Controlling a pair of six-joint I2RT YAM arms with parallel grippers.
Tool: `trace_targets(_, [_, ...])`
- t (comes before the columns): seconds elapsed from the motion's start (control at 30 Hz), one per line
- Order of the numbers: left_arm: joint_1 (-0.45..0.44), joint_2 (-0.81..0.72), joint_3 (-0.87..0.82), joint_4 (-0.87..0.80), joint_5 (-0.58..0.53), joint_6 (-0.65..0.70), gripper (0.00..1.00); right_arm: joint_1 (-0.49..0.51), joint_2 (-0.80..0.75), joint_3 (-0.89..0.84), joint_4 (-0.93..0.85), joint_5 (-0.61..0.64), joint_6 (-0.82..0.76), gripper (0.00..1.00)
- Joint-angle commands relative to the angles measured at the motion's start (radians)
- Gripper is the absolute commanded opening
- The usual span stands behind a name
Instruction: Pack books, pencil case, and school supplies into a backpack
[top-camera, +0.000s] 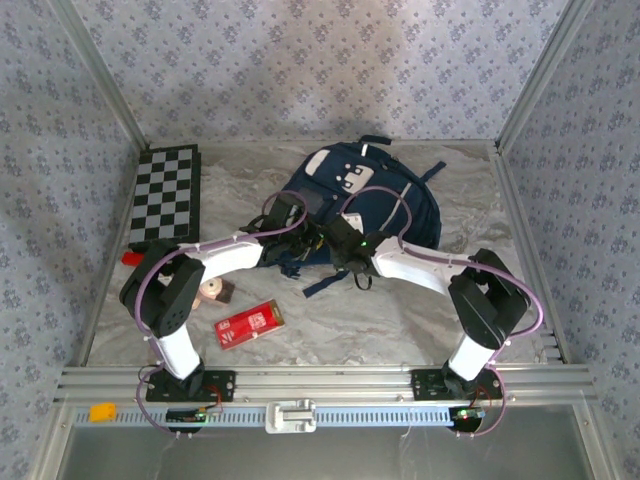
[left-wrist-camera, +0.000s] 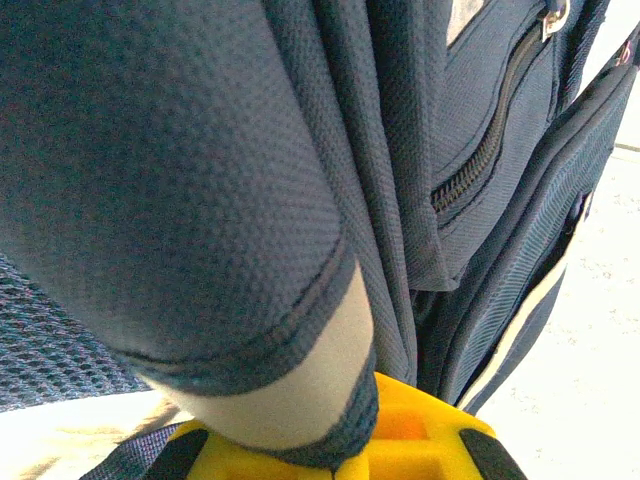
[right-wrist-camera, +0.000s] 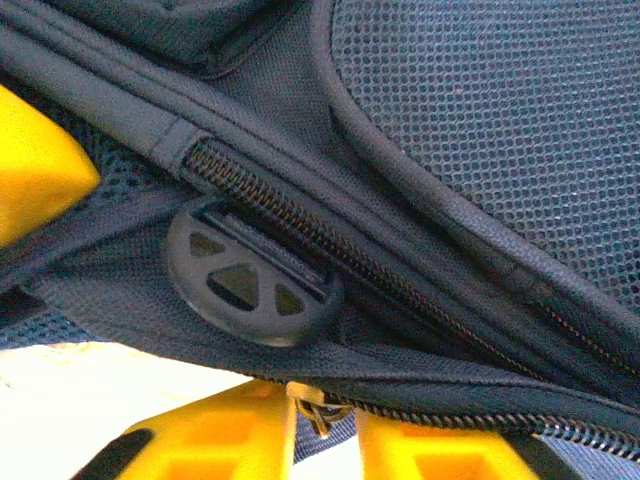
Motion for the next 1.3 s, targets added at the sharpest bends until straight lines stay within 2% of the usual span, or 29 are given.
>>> trace_targets(0.0, [-0.005, -0.073, 0.050, 0.034, 0.046, 0.017, 0.00, 0.002, 0.008, 0.024, 0.058, 0.037, -0.038, 0.18])
trace_targets(0.13, [0.002, -0.076, 0.056, 0.003, 0.026, 0.043, 0.00, 0.005, -0.013, 0.029, -0.005, 0.067, -0.009, 0.08])
trace_targets(0.27, [0.045, -0.069, 0.080, -0.058, 0.013, 0.097, 0.00, 0.015, -0.073, -0.023, -0.056, 0.055, 0.023, 0.00])
trace_targets(0.43, [0.125, -0.044, 0.100, -0.071, 0.009, 0.153, 0.00, 0.020, -0.191, -0.124, -0.145, 0.044, 0.089, 0.00])
trace_targets(0.7, [0.244, 0.093, 0.244, -0.105, 0.074, 0.276, 0.00, -0.014, -0.381, -0.230, -0.289, -0.070, 0.088, 0.00])
trace_targets(0.83, [0.275, 0.205, 0.390, -0.175, 0.117, 0.416, 0.00, -0.022, -0.384, -0.209, -0.251, -0.166, -0.002, 0.00])
trace_targets(0.97, [0.291, 0.260, 0.410, -0.057, 0.232, 0.410, 0.00, -0.019, -0.307, -0.150, -0.138, -0.266, -0.019, 0.00])
trace_targets(1.1, [0.296, 0.208, 0.382, -0.094, 0.242, 0.460, 0.15, -0.022, -0.243, -0.104, -0.089, -0.249, -0.006, 0.00])
trace_targets(1.27, [0.296, 0.084, 0.258, -0.158, 0.230, 0.476, 0.39, -0.028, -0.239, -0.130, -0.063, -0.260, 0.018, 0.00])
